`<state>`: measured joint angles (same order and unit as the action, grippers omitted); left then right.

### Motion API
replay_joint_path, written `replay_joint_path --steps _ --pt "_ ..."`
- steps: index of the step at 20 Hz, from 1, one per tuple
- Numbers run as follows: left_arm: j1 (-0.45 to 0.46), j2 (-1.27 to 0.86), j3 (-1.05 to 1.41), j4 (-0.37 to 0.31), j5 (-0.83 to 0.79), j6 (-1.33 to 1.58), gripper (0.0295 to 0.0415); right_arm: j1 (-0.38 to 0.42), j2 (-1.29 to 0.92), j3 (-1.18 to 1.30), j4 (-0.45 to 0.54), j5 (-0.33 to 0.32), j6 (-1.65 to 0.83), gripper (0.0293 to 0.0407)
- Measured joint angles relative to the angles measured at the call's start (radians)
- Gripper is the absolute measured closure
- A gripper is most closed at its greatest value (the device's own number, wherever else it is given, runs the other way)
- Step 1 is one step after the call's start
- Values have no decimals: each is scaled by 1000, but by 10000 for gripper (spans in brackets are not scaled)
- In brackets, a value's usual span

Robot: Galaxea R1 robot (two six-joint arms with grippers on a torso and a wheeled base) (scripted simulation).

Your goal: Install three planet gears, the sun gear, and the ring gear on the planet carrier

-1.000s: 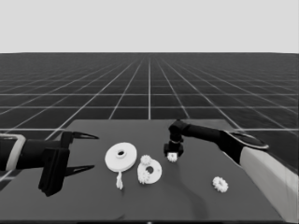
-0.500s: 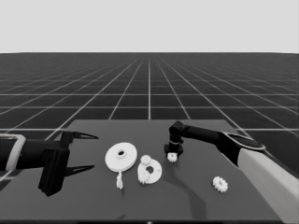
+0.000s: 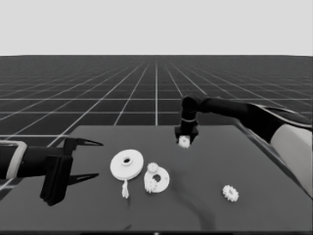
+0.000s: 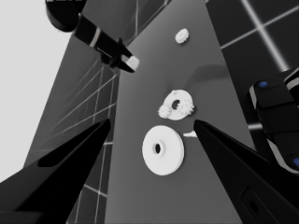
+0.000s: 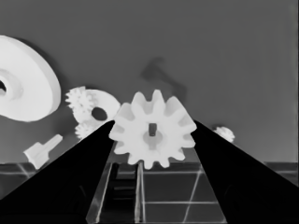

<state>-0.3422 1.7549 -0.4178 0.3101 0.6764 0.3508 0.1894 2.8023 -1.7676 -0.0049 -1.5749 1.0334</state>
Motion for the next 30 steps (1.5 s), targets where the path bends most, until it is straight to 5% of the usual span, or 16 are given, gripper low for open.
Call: replay_joint_path --steps 5,8,15,16,18,25,27,30 --pt "0 0 0 0 0 0 326 24 8 -21 22 -11 -12 388" --pt "0 0 0 0 0 0 326 28 54 261 31 -4 314 387" --pt "0 0 0 0 0 0 326 32 87 297 34 -1 384 388" --pt "0 0 0 0 0 0 326 -97 85 303 -122 23 390 388" --pt "0 0 0 0 0 0 326 -272 101 238 -267 54 347 388" --pt "0 0 0 0 0 0 326 -343 121 164 -331 86 303 388" --pt "0 0 0 0 0 0 326 -344 122 162 -332 86 302 328" --pt "0 0 0 0 0 0 326 -344 122 162 -333 87 302 316"
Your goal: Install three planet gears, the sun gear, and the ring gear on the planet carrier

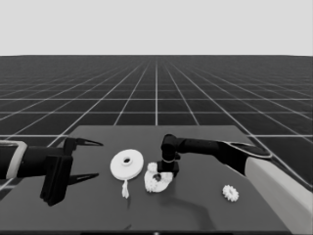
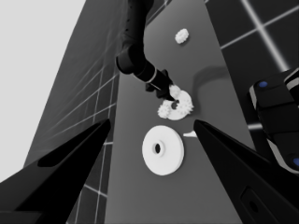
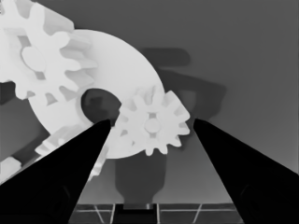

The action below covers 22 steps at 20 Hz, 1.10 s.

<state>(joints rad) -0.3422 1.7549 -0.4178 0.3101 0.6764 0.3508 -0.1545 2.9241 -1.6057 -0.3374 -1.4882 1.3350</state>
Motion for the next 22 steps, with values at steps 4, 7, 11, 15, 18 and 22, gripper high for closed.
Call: replay_joint_path --steps 4,7,11,15,18,22 --pt "0 0 0 0 0 0 326 0 0 0 0 0 0 315" --pt "0 0 0 0 0 0 326 221 -44 164 224 -79 103 315" --pt "0 0 0 0 0 0 326 361 -36 144 350 -86 91 315" --pt "0 0 0 0 0 0 326 375 -34 137 365 -88 86 315" --pt "0 0 0 0 0 0 326 403 -727 658 390 -101 -105 315" --pt "0 0 0 0 0 0 326 413 -884 589 390 -119 -309 315"
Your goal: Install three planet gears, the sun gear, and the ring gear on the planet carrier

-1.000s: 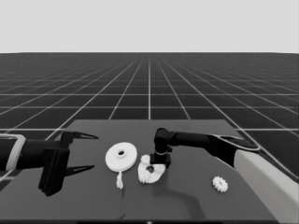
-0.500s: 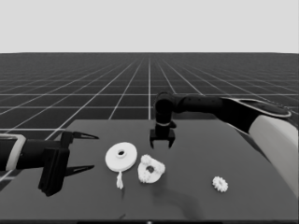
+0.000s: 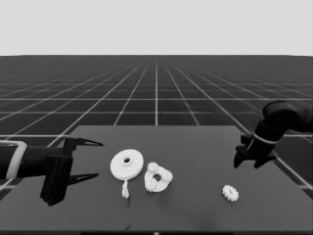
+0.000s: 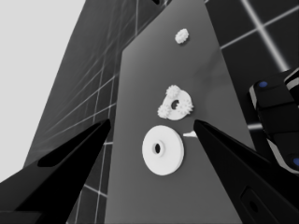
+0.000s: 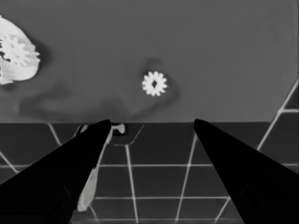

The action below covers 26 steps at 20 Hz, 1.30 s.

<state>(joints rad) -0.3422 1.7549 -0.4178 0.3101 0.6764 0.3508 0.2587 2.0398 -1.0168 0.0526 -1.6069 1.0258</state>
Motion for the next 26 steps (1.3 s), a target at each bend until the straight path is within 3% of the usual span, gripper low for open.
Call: replay_joint_path --steps 3,4,5,6,10,13,15,16,23,24,25,26 --pt "0 0 0 0 0 0 326 1 -11 -12 0 -2 -24 315" --pt "0 0 0 0 0 0 326 -182 -21 5 -180 114 -24 315" --pt "0 0 0 0 0 0 326 -329 -3 -30 -289 184 -29 315" --pt "0 0 0 0 0 0 326 -407 21 -75 -346 226 -36 315" --pt "0 0 0 0 0 0 326 -490 64 -154 -404 281 -53 315" --pt "0 0 0 0 0 0 326 -497 69 -164 -409 288 -55 315" --pt "0 0 0 0 0 0 326 -498 70 -166 -410 289 -55 386" --pt "0 0 0 0 0 0 326 -498 70 -166 -410 289 -55 391" --pt "0 0 0 0 0 0 326 -498 70 -166 -411 289 -55 390" --pt "0 0 0 0 0 0 326 -355 -4 -22 -277 166 -26 390" --pt "0 0 0 0 0 0 326 -209 -30 21 -168 97 -19 391" --pt "0 0 0 0 0 0 326 -118 -31 21 -97 56 -20 391"
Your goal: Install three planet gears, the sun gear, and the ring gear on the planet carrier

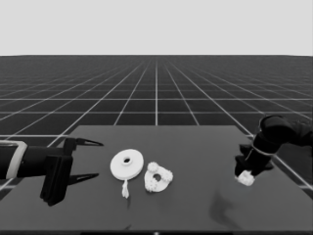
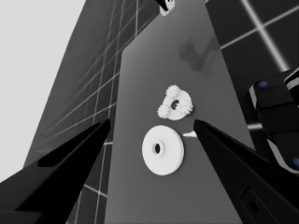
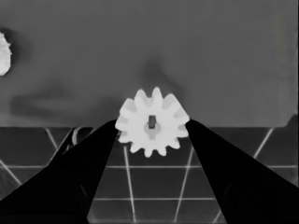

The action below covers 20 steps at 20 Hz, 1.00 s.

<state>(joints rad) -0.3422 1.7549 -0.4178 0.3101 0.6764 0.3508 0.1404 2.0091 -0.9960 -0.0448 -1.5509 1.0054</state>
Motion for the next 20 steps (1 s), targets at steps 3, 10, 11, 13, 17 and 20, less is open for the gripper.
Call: replay_joint_path --steps 3,10,11,13,17,20 --pt "0 0 0 0 0 0 326 98 12 -25 78 -46 -6 391" --pt "0 0 0 0 0 0 326 108 755 -249 101 -19 560 390" --pt "0 0 0 0 0 0 326 106 873 -385 99 -22 516 390" --pt "0 0 0 0 0 0 326 104 980 -542 97 -26 450 391" --pt "0 0 0 0 0 0 326 103 1030 -627 95 -29 410 391" --pt "0 0 0 0 0 0 326 -171 1042 -673 -175 19 381 391"
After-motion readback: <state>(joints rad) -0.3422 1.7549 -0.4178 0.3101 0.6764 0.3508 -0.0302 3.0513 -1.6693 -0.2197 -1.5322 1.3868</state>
